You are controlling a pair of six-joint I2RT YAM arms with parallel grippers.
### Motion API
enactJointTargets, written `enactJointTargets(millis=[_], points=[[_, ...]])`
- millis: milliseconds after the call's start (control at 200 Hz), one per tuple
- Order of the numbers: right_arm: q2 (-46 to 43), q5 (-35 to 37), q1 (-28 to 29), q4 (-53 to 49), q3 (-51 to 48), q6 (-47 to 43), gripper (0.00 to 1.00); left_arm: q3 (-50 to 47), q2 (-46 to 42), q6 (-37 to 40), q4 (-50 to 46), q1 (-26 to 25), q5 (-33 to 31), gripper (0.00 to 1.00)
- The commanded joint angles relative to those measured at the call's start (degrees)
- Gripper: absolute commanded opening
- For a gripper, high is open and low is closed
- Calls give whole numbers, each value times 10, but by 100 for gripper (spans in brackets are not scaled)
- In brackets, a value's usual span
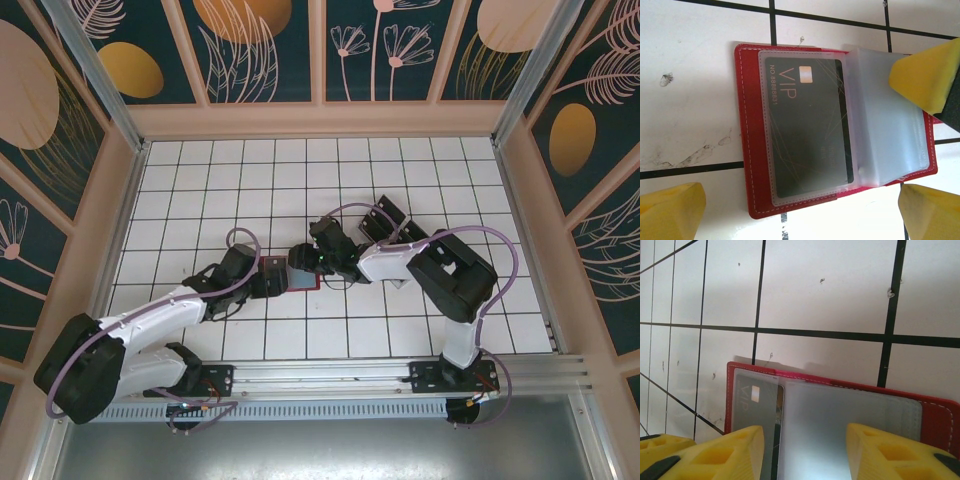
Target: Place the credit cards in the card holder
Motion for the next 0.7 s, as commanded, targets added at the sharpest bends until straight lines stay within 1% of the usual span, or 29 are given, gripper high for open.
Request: enactJointTargets(millis=[0, 310, 691], points=[[4, -11, -4, 20, -3, 12, 47, 12, 7, 7, 15, -7, -18, 99], [10, -21, -5, 27, -3, 17, 47, 40, 56, 13, 27, -34, -35, 98], [25, -36, -5, 43, 3, 26, 47, 56, 88, 12, 35, -59, -53, 99]])
